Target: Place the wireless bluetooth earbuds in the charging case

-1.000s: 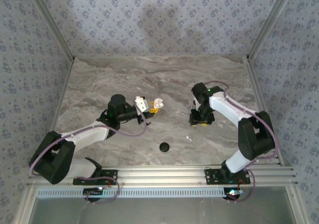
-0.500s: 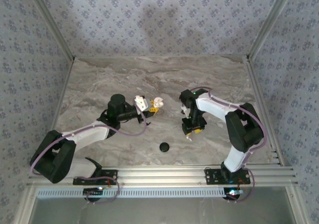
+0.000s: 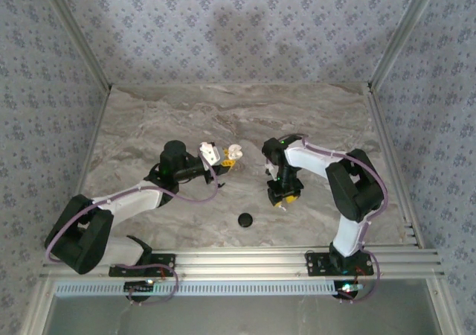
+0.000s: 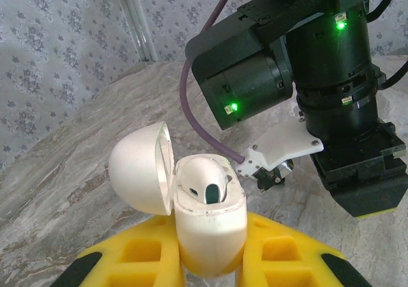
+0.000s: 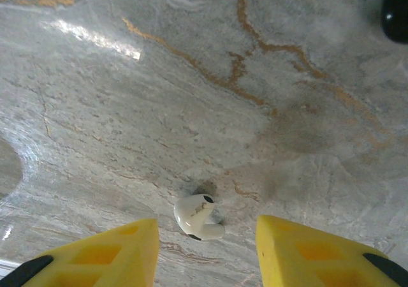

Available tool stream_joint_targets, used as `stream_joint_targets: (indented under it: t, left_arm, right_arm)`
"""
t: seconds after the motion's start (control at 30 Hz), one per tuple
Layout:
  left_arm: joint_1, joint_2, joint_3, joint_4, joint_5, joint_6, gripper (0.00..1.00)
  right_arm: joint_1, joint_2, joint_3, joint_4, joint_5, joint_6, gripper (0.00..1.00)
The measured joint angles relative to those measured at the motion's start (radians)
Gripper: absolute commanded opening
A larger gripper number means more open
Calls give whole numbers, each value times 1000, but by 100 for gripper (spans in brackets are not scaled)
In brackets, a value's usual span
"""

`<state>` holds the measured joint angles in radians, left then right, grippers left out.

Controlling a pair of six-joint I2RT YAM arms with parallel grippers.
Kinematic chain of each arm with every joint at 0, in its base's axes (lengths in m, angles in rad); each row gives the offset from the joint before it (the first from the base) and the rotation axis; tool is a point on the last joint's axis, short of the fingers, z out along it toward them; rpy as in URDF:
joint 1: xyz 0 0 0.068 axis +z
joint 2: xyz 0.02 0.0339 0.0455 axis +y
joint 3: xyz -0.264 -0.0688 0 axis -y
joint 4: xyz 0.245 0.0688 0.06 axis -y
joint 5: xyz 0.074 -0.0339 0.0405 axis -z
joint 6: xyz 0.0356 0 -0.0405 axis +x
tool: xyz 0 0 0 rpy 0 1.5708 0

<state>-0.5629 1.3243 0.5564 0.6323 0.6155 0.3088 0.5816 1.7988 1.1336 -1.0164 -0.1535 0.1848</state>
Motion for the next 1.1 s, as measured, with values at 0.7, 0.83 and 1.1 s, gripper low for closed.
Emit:
stream_joint_targets:
  t: [0.7, 0.83, 1.1]
  left_arm:
    - [0, 0, 0, 0, 0, 0, 9]
    - [0, 0, 0, 0, 0, -3, 9]
    - [0, 0, 0, 0, -3, -4, 9]
  right_arm:
    - [-45, -43, -19, 5, 68, 72, 42]
    - [-45, -98, -23, 10, 47, 89, 42]
    - [-42, -113, -78, 3, -6, 240, 42]
